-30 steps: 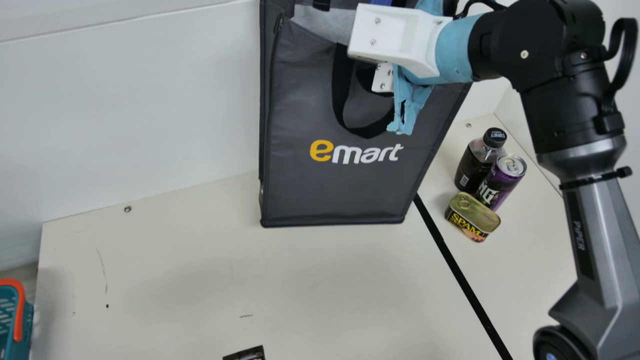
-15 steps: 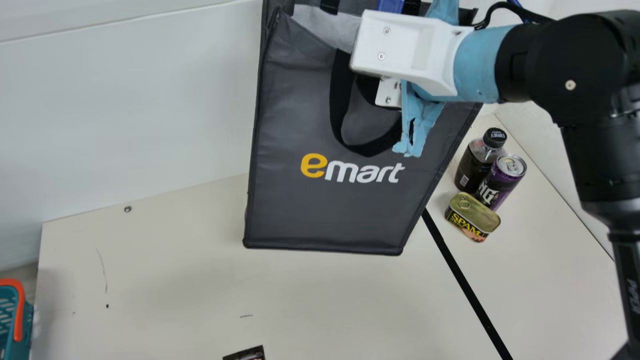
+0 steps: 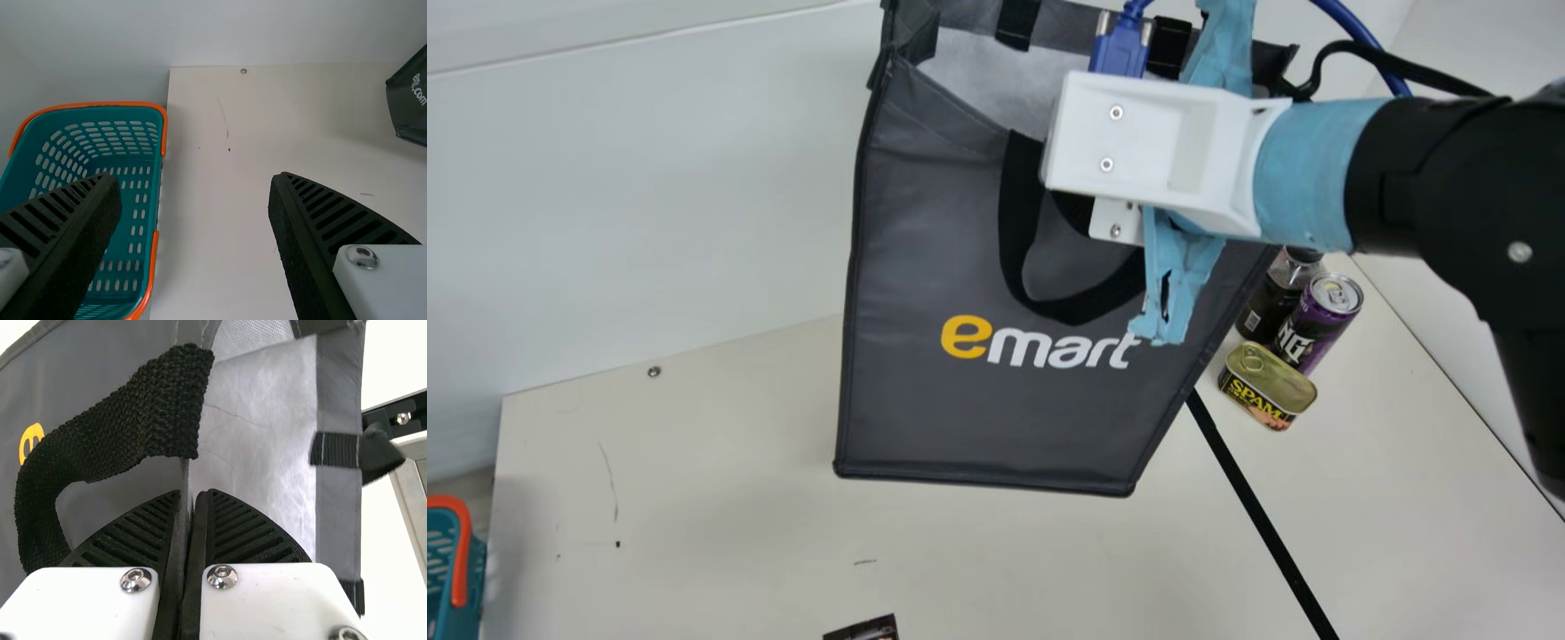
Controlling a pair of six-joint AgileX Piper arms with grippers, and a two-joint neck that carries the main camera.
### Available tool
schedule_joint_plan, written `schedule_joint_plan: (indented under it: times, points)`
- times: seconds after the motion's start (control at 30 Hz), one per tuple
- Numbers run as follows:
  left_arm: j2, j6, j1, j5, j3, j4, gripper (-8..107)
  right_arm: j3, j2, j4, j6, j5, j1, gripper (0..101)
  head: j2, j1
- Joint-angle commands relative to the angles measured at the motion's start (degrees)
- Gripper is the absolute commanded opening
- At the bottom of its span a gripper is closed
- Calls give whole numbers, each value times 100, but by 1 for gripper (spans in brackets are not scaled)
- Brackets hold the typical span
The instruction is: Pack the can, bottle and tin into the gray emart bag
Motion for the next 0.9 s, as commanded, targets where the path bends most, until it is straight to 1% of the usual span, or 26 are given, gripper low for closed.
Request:
schedule_joint_plan:
  times: [0.0,0.53,0.87]
  points:
    - [0,0,0,0,0,0,90,81,-89,-29,33,-3,62,0,-5,-130]
    - [0,0,0,0,0,0,90,697,-658,-233,209,-3,442,0,-5,-130]
    - [0,0,0,0,0,0,90,1088,-869,-309,313,-3,602,0,-5,-130]
